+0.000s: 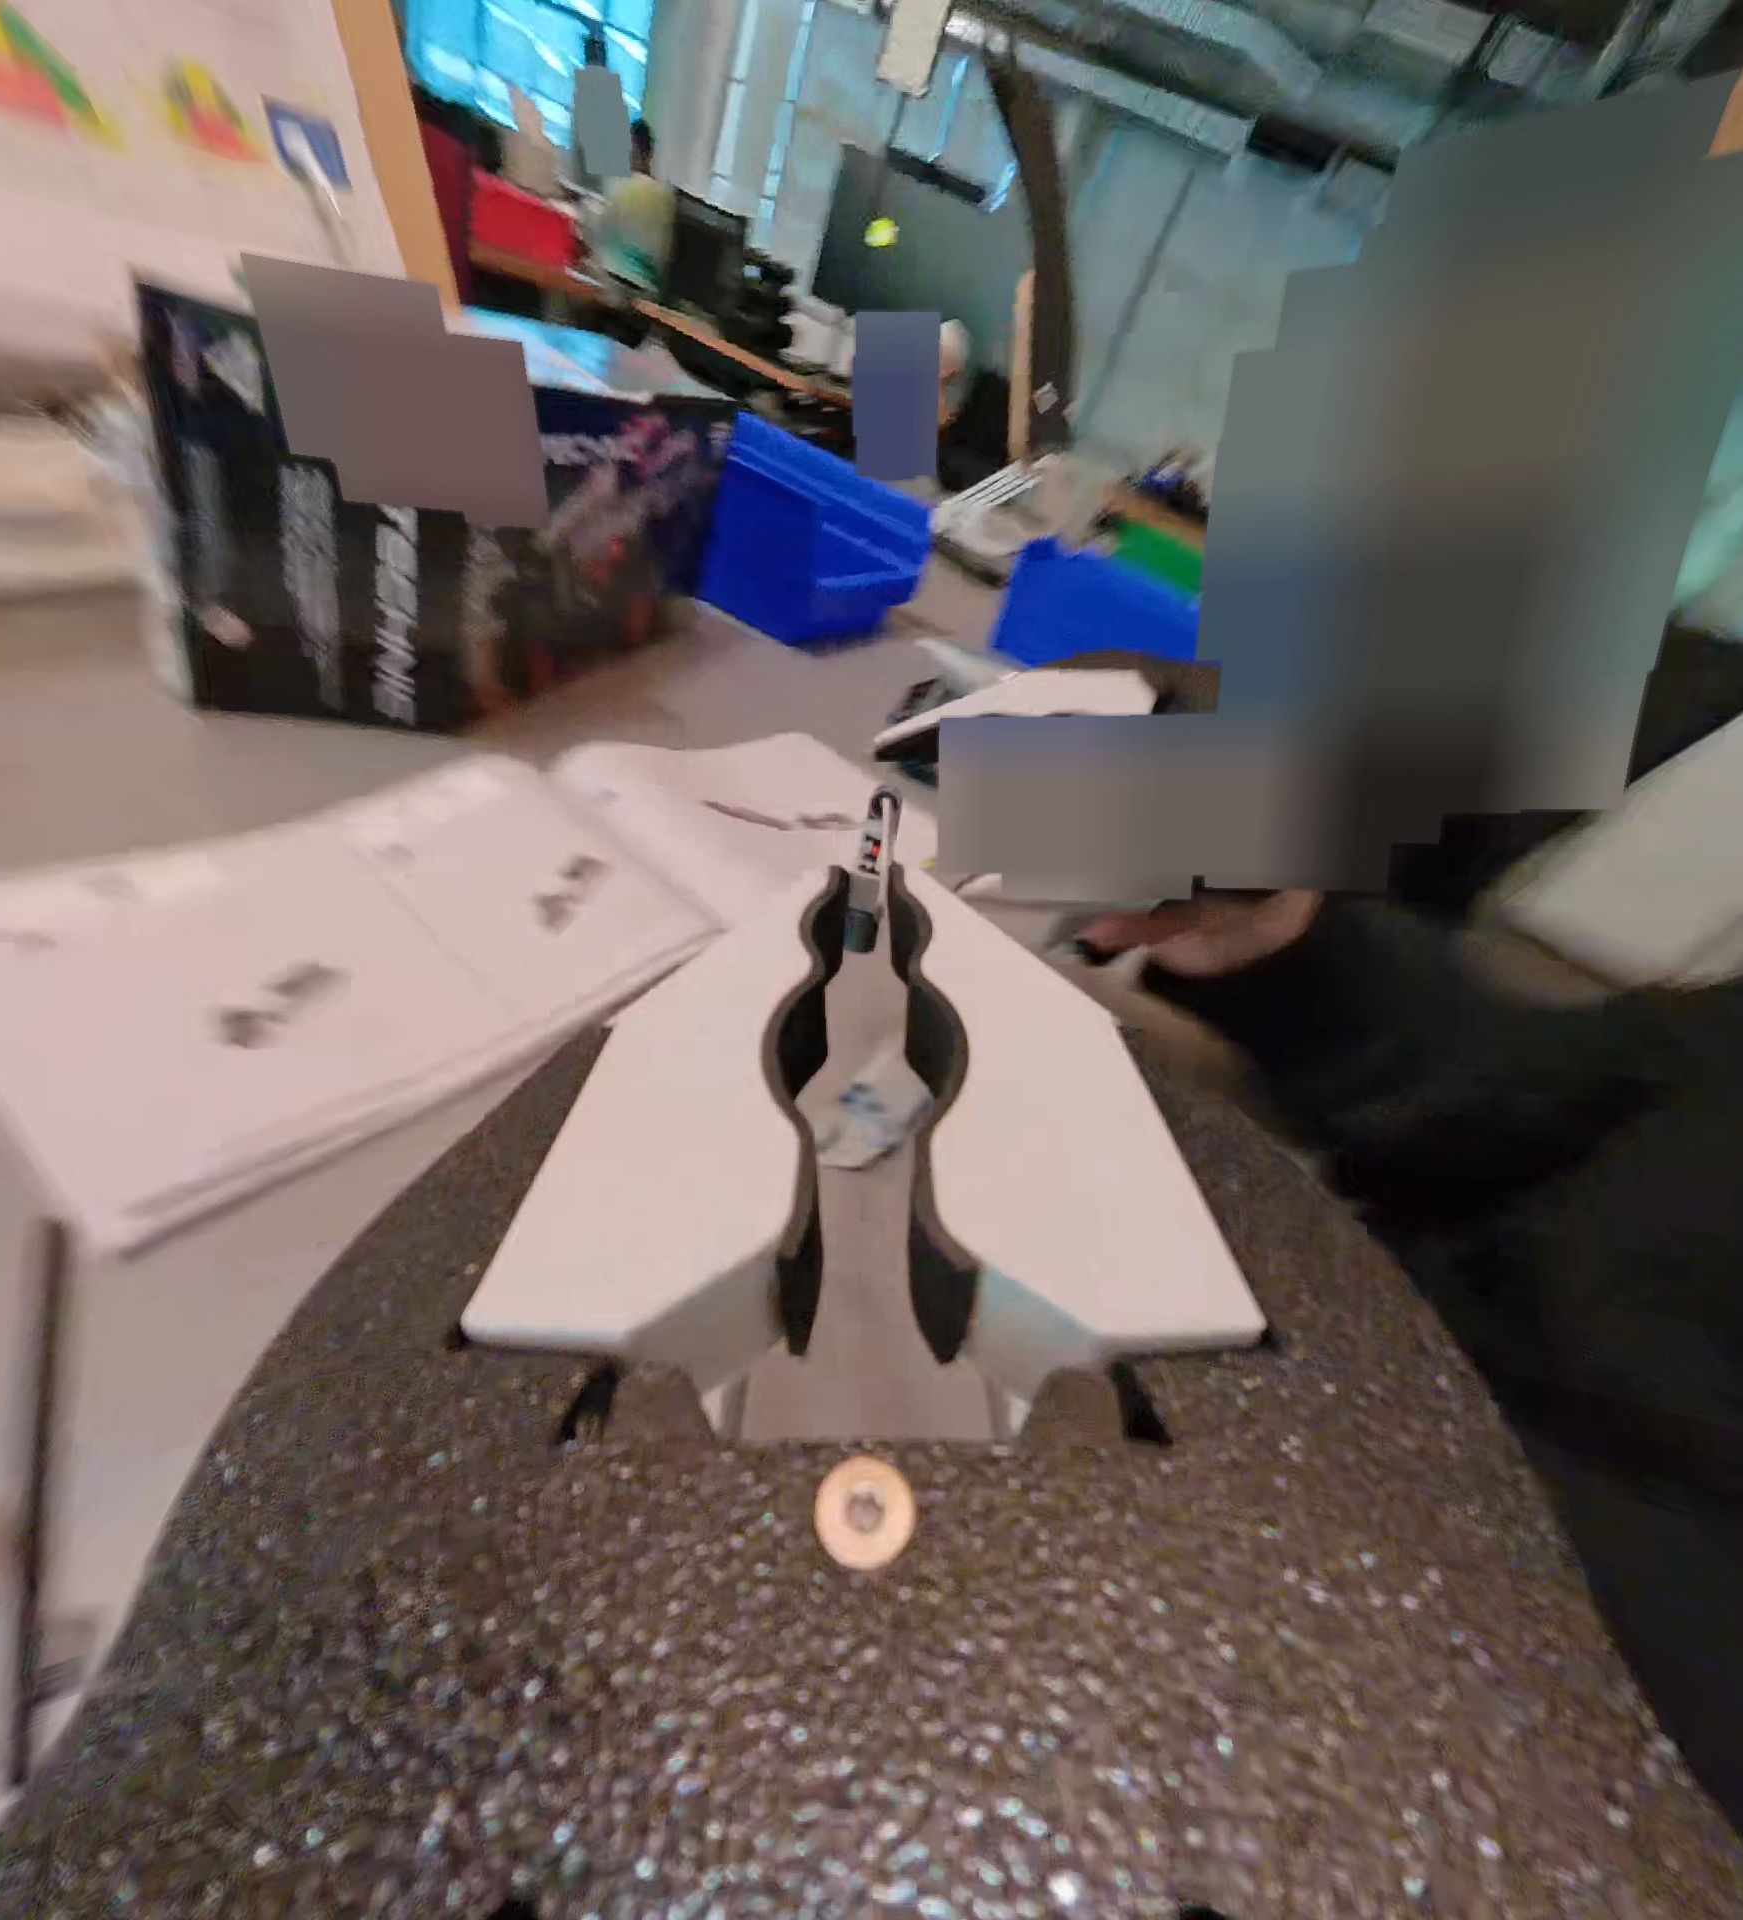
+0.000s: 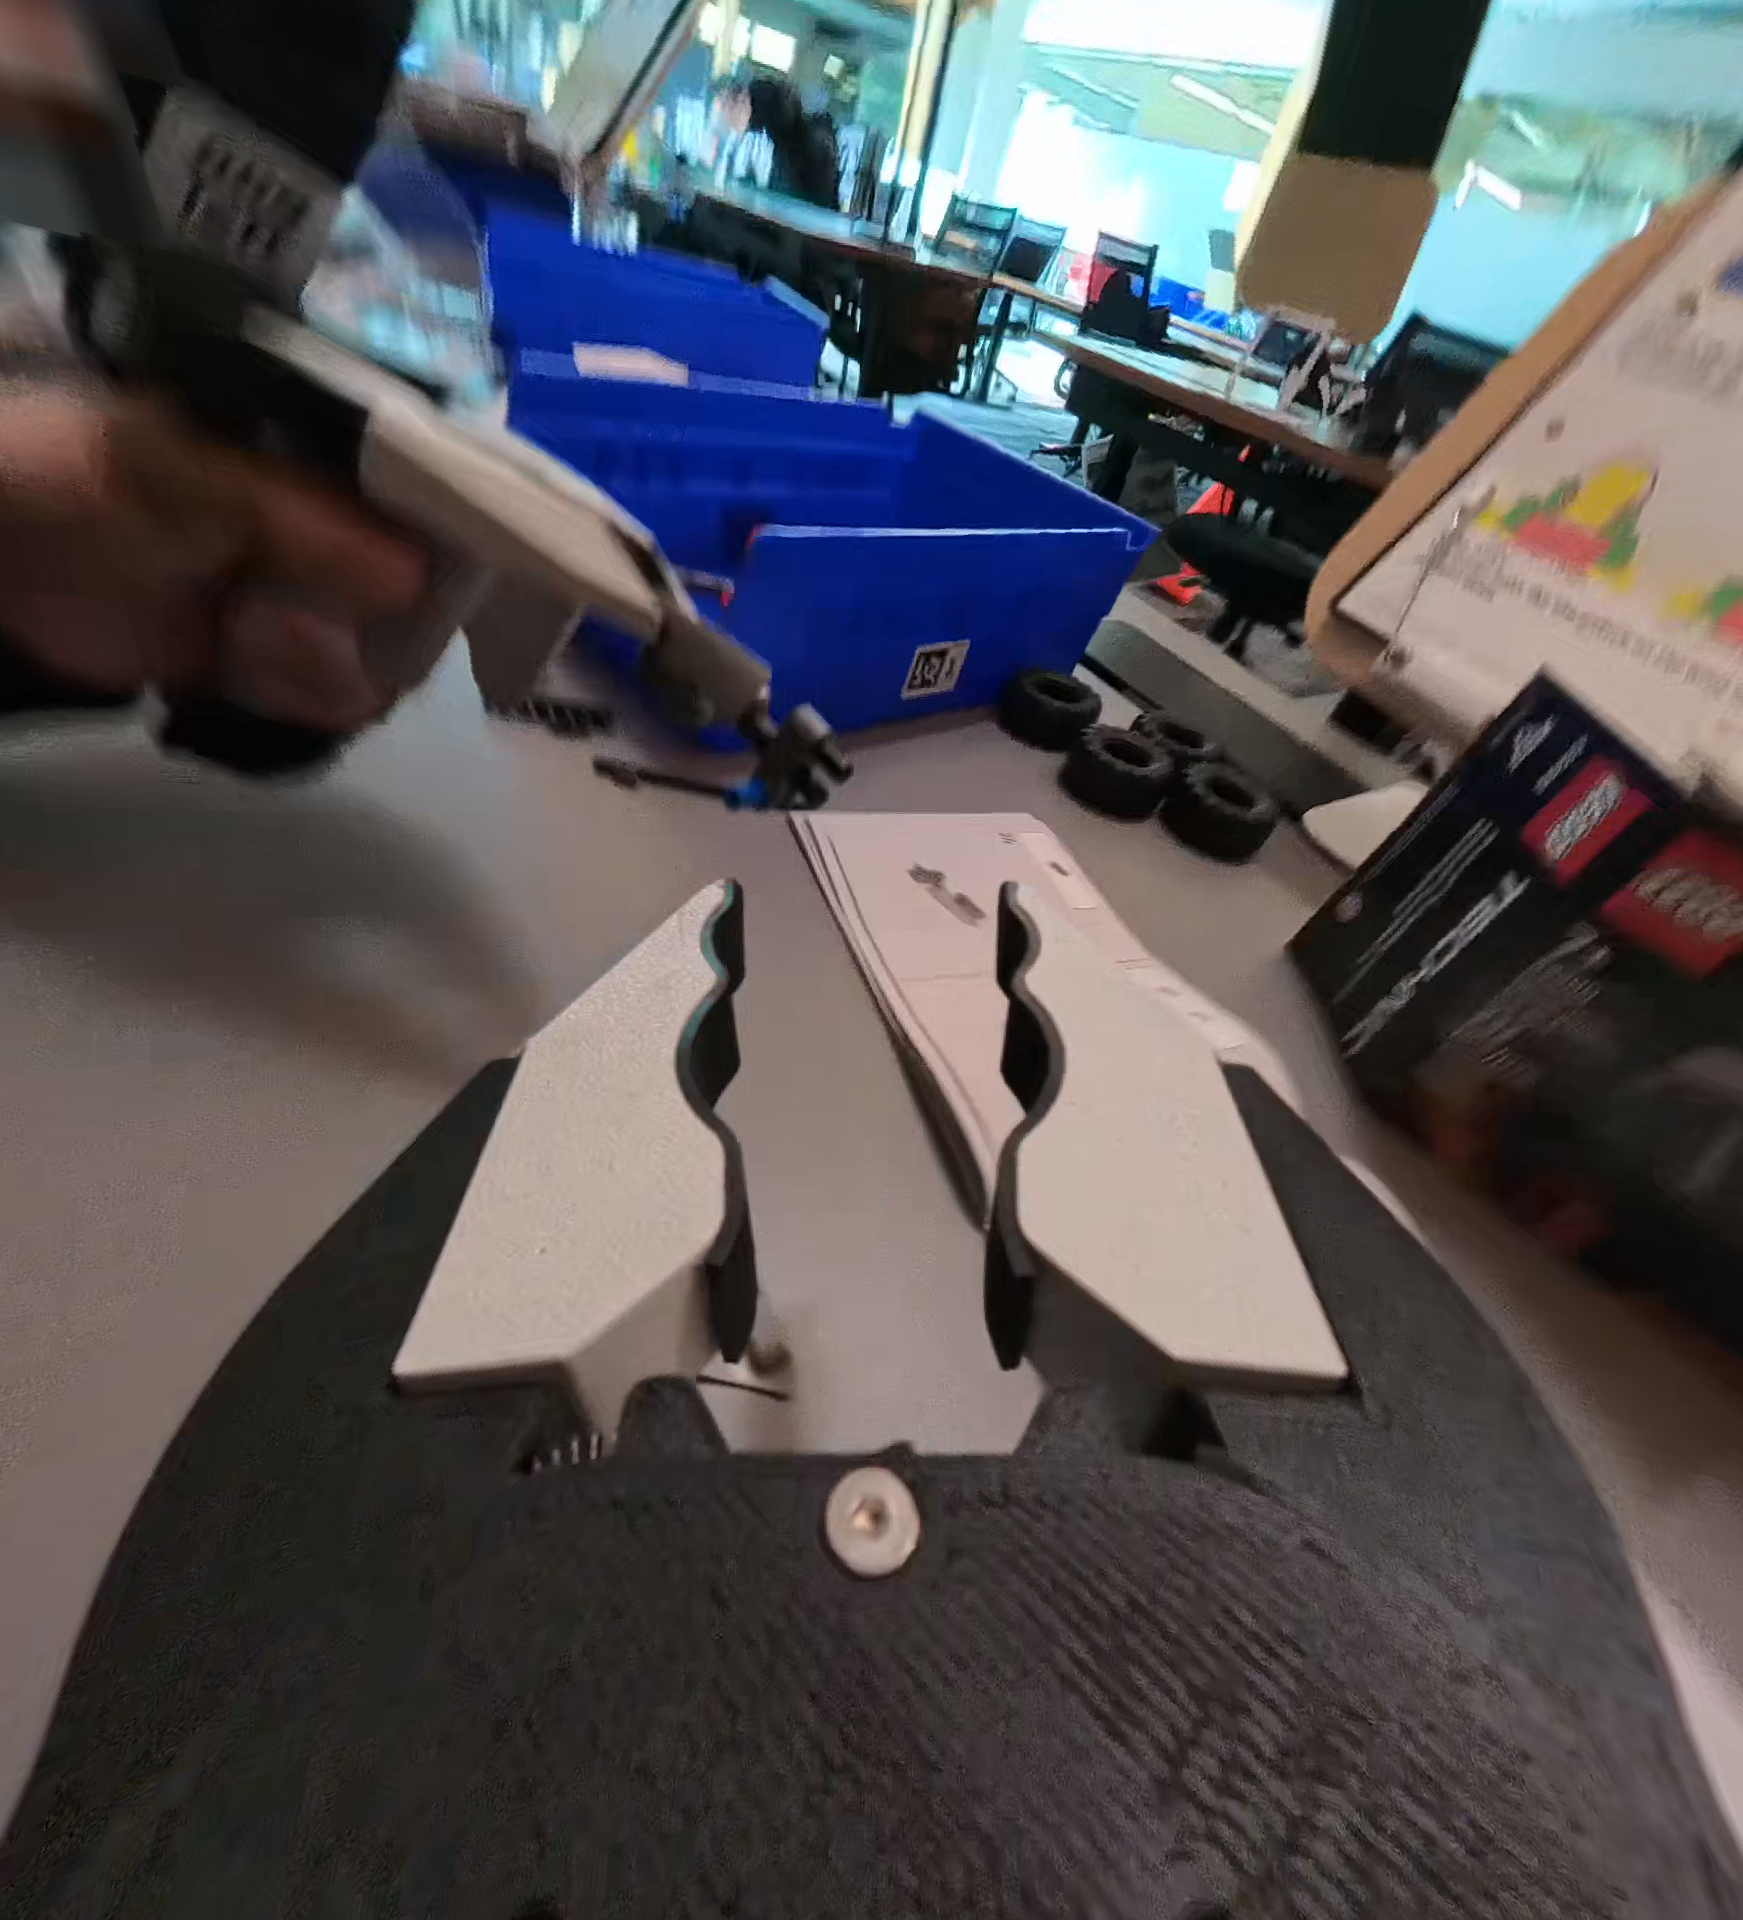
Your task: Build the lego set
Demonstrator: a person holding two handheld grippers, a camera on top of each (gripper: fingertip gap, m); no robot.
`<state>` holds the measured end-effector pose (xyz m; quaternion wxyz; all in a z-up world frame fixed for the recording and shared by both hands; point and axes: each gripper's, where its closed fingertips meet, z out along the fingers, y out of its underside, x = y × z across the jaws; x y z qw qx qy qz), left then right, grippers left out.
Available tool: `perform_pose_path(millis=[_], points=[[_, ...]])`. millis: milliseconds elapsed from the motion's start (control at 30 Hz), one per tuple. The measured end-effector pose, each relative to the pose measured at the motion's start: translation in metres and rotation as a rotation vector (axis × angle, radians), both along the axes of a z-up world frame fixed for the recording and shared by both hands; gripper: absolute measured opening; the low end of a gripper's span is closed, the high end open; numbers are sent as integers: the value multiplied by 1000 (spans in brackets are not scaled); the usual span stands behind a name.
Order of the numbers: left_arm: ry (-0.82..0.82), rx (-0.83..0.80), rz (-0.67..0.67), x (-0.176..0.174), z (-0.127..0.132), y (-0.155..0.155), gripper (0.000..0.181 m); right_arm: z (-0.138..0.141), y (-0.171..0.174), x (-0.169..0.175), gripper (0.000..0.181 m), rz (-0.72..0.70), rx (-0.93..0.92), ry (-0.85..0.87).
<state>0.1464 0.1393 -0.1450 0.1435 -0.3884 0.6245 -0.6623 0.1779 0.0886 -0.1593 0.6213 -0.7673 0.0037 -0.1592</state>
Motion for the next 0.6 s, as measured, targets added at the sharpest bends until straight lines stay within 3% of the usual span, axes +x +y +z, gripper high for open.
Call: perform_pose_path(millis=[133, 267, 333, 400, 600], points=[[241, -337, -140, 1, -4, 1, 5, -8, 9, -10, 47, 78, -113, -371], [370, -396, -242, -6, -16, -13, 4, -17, 17, -15, 50, 88, -166, -528], [411, -388, -273, -9, -21, -18, 4, -18, 18, -20, 45, 117, -164, -545], [434, -385, -273, -9, -25, -19, 4, -20, 16, -27, 25, 166, -169, -548], [437, -350, -282, -3, -32, -24, 4, -30, 8, -23, 23, 198, -216, -471]])
